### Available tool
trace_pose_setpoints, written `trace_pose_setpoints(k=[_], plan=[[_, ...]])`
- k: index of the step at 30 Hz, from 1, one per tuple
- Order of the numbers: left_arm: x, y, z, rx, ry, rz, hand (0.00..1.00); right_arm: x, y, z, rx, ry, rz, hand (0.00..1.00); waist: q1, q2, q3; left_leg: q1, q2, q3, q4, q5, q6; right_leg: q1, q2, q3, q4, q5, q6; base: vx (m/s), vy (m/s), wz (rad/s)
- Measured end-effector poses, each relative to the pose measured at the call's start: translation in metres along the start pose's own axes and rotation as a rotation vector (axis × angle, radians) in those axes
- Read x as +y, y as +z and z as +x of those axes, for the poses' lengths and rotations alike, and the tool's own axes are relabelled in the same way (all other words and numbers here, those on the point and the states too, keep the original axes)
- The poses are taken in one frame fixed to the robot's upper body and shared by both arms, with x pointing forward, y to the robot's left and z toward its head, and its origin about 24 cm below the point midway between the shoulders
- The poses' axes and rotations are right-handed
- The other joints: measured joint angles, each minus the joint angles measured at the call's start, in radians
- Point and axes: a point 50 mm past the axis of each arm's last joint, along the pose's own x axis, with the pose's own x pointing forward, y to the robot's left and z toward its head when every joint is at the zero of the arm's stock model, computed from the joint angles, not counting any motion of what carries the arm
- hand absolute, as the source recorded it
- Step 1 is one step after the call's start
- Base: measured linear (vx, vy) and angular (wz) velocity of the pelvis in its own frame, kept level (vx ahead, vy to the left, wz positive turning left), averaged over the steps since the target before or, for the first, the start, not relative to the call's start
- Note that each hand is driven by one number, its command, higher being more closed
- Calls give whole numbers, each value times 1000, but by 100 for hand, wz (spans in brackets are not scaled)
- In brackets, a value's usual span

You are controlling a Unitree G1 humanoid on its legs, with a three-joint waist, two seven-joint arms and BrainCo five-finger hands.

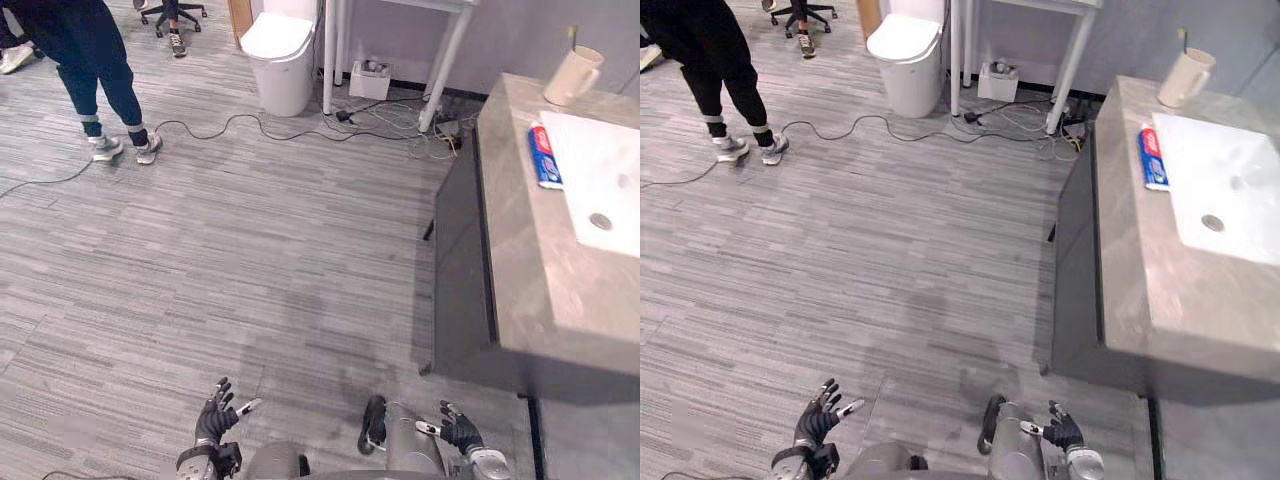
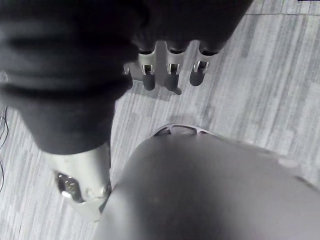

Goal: Organize washtable

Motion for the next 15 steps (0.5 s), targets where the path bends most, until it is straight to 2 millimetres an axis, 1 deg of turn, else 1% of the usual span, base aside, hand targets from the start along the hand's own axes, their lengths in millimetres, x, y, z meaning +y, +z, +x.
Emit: trace_pose_setpoints(k=[1,2,3,4,5,6,7,8,9,10,11,12,13,14,15], plan=[[-2,8,3,-30,-8,-2,0,4,2,0,-11,6,16,0,6,-19,-1,-31,23,27,44,-17,5,52,4,20,-44,-1,-2,495,-28,-51],[-6,15,8,-53,-22,-2,0,3,1,0,-9,-5,47,0,-1,-42,-2,-74,26,46,34,-23,16,99,-5,35,-90,-1,-1,478,-12,-42],[-7,17,10,-62,-28,-3,0,2,-1,0,-1,-10,58,0,0,-50,-2,-94,25,50,16,-24,18,120,-9,47,-116,-1,-1,450,12,-35],[-8,20,12,-72,-36,-3,0,6,-6,-1,17,-7,81,0,2,-60,1,-136,20,51,-48,-24,19,163,-17,66,-158,3,5,427,81,-39],[-8,20,12,-71,-38,-3,0,6,-9,0,31,-9,89,0,4,-63,3,-168,13,46,-106,-23,19,185,-27,80,-181,5,8,485,183,-52],[-7,18,13,-58,-34,-4,0,5,-12,1,56,-16,104,0,7,-70,8,-214,3,33,-199,-14,19,206,-45,94,-192,5,9,384,232,-43],[-6,16,13,-52,-31,-4,0,5,-14,2,67,-18,112,0,9,-67,8,-228,-11,16,-262,4,13,217,-57,104,-193,3,19,351,317,-53],[-6,15,12,-46,-28,-9,0,2,-17,1,81,-30,122,0,19,-62,6,-230,-41,-37,-449,103,18,237,-78,123,-194,-12,65,329,381,-72],[-6,9,10,-30,-16,-25,0,-4,-21,0,92,-44,113,0,33,-37,1,-196,-45,-73,-590,358,29,260,-75,147,-207,-38,141,333,385,-74],[-4,6,9,-18,-4,-32,0,3,-21,2,103,-27,125,0,33,-62,5,-188,-67,-59,-571,348,70,273,-100,158,-217,-50,162,323,339,-46],[3,10,11,-24,22,-28,0,14,-21,0,94,0,139,0,25,-90,-7,-184,-95,-45,-569,324,66,278,-127,162,-235,-43,157,306,264,-19],[4,13,13,-35,20,-22,0,19,-19,0,82,6,149,0,31,-95,-9,-186,-100,-42,-522,282,70,281,-132,158,-230,-17,160,276,232,-14],[4,13,12,-35,19,-21,0,20,-17,0,74,7,151,0,30,-96,-10,-185,-101,-35,-498,261,74,281,-139,162,-216,-11,166,219,221,-27],[0,12,12,-33,3,-16,0,18,-16,-1,62,1,150,0,23,-93,-9,-172,-105,-23,-464,198,76,275,-156,184,-162,-8,174,168,206,-37],[-1,11,11,-29,-6,-9,0,18,-18,-2,65,0,148,0,29,-95,-9,-131,-108,8,-462,160,78,237,-180,216,-48,-5,172,152,197,-49]])
